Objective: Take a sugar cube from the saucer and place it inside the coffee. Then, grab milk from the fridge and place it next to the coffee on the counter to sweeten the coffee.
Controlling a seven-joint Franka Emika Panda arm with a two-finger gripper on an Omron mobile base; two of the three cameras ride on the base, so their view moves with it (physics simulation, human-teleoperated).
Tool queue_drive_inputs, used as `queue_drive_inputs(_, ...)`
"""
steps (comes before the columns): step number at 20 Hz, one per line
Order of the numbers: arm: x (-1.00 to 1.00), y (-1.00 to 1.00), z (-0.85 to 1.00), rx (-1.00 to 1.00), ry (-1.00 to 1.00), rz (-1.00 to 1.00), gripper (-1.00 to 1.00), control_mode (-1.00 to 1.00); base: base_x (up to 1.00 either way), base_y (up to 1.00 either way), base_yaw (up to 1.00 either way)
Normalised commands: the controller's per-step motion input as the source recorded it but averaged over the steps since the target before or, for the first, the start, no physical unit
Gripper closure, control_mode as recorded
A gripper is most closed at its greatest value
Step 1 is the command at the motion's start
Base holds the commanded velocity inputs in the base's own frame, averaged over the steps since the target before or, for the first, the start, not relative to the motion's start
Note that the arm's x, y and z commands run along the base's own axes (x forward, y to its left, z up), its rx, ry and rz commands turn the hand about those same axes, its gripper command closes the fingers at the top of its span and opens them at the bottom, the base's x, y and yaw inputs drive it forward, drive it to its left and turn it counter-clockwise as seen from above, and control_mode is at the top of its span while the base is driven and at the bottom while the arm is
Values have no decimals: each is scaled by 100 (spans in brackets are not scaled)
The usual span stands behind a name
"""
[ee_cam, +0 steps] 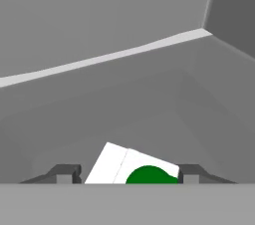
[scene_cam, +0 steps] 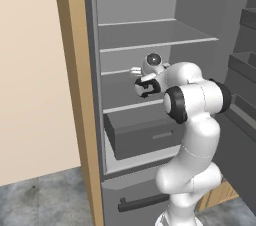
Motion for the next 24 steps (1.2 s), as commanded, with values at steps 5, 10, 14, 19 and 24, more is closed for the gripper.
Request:
queue_drive_inputs(5, -13, 0, 0, 0, 0, 0, 100, -100, 0, 0, 0)
queue_drive_inputs(10, -84, 0, 1, 0, -6, 0, 100, -100, 0, 0, 0)
queue_drive_inputs(14, -100, 8, 30, 0, -12, 0, 100, -100, 0, 0, 0)
queue_drive_inputs(19, -100, 14, 63, 2, -5, 0, 100, -100, 0, 0, 0)
queue_drive_inputs(24, -100, 11, 77, 7, 0, 0, 100, -100, 0, 0, 0)
